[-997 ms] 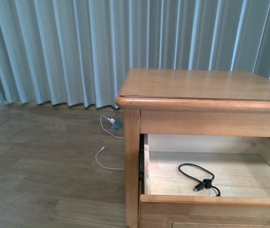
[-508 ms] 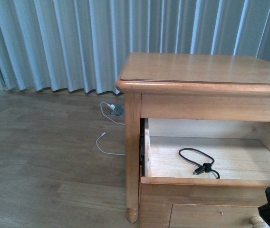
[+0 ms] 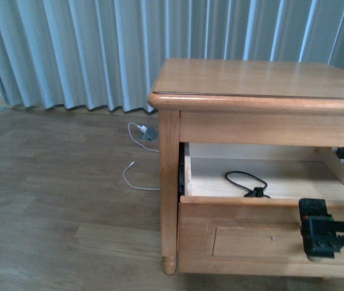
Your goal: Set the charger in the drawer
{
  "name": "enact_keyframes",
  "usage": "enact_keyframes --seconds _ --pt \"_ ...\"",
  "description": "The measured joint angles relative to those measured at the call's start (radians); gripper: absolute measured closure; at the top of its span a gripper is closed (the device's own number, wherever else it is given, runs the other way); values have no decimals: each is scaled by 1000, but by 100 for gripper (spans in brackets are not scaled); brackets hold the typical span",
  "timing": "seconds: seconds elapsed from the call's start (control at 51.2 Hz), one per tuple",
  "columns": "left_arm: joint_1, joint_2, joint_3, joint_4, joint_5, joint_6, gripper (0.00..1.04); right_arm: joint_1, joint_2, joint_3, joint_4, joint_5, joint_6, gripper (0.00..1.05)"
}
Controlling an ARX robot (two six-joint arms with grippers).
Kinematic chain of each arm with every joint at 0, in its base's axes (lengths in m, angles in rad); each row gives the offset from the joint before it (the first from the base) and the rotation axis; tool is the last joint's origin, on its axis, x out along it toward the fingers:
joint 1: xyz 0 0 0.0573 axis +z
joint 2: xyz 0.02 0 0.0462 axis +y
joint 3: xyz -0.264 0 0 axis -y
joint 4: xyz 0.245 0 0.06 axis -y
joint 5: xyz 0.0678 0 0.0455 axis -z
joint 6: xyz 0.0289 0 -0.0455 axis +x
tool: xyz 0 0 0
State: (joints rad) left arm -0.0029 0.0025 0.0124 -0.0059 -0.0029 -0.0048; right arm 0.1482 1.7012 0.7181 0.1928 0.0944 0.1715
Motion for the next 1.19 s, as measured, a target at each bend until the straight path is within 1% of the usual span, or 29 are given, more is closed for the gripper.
enact_keyframes --seconds 0.528,0.86,1.192 --pt "0 0 0 0 0 0 6 -37 225 240 67 36 85 8" --pt "0 0 0 0 0 0 6 -51 328 387 55 55 139 8" --pt "0 0 0 0 0 0 6 -60 402 494 37 61 190 8"
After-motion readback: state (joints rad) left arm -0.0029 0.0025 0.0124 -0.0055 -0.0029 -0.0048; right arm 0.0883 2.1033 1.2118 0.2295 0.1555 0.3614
